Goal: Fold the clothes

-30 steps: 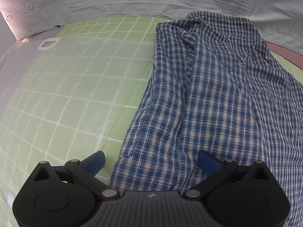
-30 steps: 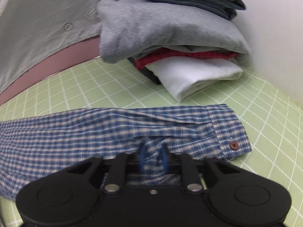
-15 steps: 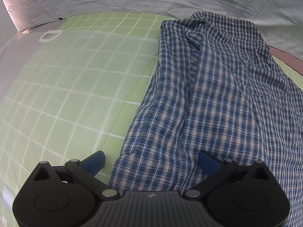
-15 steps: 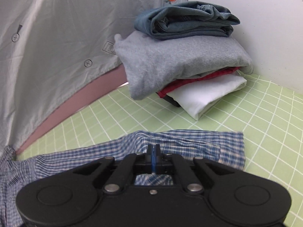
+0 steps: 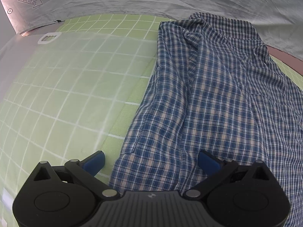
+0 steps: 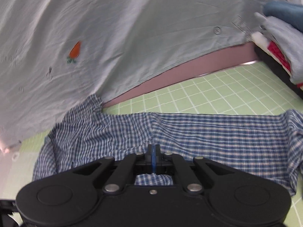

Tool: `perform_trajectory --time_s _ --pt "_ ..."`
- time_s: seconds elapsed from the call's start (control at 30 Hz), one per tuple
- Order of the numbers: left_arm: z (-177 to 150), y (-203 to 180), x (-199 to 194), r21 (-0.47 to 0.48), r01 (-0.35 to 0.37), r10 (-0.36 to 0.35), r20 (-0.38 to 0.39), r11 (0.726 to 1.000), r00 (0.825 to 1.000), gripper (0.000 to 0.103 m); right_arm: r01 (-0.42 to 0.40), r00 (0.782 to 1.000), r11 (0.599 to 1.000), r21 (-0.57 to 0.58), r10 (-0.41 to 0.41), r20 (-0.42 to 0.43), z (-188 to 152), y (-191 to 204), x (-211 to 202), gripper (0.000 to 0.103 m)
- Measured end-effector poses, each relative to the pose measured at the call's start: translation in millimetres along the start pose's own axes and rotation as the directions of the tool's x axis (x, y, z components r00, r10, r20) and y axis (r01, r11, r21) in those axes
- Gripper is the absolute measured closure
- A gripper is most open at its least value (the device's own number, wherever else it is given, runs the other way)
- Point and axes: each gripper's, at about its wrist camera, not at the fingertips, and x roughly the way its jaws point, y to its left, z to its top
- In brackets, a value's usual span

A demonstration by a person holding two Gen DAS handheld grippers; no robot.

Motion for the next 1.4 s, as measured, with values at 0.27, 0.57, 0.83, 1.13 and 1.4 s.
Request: perform_trajectory --time_s 0.27,0.57,0.83,1.13,1.4 --pt "0 -1 1 -0.004 -0.003 0.003 0.011 1.000 1.000 0.000 0.360 0.928 0.927 0.107 -0.367 0.056 -2 -67 -34 0.061" --pt "0 0 1 -0.002 -0.001 0.001 0.013 1.000 1.000 0.000 0.530 0.839 0.808 0.257 -0.544 -0.017 -16 -138 -42 0.018" --pt "-1 0 1 0.002 0.002 -0.002 0.012 1.000 1.000 0.000 0.556 0.831 0.800 0.228 -0.544 -0.118 -27 -152 -11 0.039" --pt "3 0 1 0.002 0.004 -0.004 -0.003 1.000 1.000 0.000 0.417 0.908 0.892 0.176 -0.418 -0.034 -12 -110 -23 0.090" --pt "1 0 1 0.015 0.011 -0.011 0.007 1.000 1.000 0.000 0.080 0.996 0.996 0.028 -0.080 0.029 15 6 -3 0.092"
